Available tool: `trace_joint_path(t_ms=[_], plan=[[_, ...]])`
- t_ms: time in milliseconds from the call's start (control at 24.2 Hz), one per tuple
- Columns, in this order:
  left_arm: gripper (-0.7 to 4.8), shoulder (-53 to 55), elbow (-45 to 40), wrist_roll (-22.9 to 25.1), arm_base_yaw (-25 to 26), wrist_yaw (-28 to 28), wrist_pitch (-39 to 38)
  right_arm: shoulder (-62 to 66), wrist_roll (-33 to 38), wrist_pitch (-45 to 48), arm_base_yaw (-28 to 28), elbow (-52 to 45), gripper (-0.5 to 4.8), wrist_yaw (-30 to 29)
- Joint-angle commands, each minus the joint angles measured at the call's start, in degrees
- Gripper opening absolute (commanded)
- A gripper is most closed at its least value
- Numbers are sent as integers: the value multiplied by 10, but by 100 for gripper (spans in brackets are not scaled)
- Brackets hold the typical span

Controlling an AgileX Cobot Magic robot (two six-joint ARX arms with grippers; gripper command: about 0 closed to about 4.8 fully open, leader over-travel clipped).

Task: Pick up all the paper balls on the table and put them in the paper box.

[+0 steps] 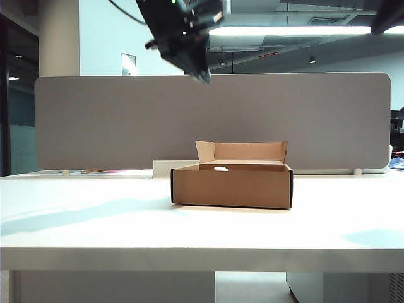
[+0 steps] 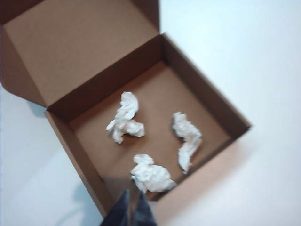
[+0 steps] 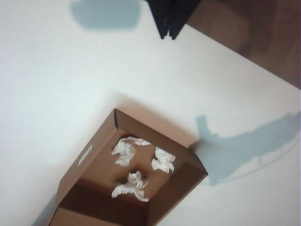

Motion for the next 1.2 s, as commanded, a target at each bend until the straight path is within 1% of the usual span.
trace_joint_path(t_ms=[41,124,206,248,289,330,371,454,536,619,660,784,908,1197], plan=[[16,-22,-2,1,3,8,-21,-65,37,30,1,-60,-5,21],[16,-39,-18,1,3,10,-23,-121,60,45,1,-100,-5,37],[16,-60,-42,2,3,22,-25,-162,83,60,1,-126,-5,35],[15,-75,-61,3,3,43,-21,-186,100,67,1,-139,-5,36],[15,-98,-96,4,3,76,-7,-229,132,69,1,-158,-5,37],[5,-117,-125,4,2,89,11,-254,140,67,1,-168,-5,37],[-5,-131,-150,5,1,92,29,-272,141,68,1,-176,-5,39],[-6,-153,-191,4,1,91,53,-300,141,68,1,-190,-5,62],[-6,-165,-215,4,1,91,58,-322,140,68,1,-207,-5,81],[-6,-185,-258,5,1,91,57,-351,140,74,1,-238,-5,82],[-6,-197,-282,5,1,91,63,-367,140,88,1,-261,-5,82],[-6,-217,-317,5,1,91,69,-389,151,117,1,-300,-5,80],[-6,-246,-355,4,1,92,69,-422,155,190,2,-366,-5,82],[-6,-299,-394,4,1,99,71,-436,155,276,2,-431,-5,82]])
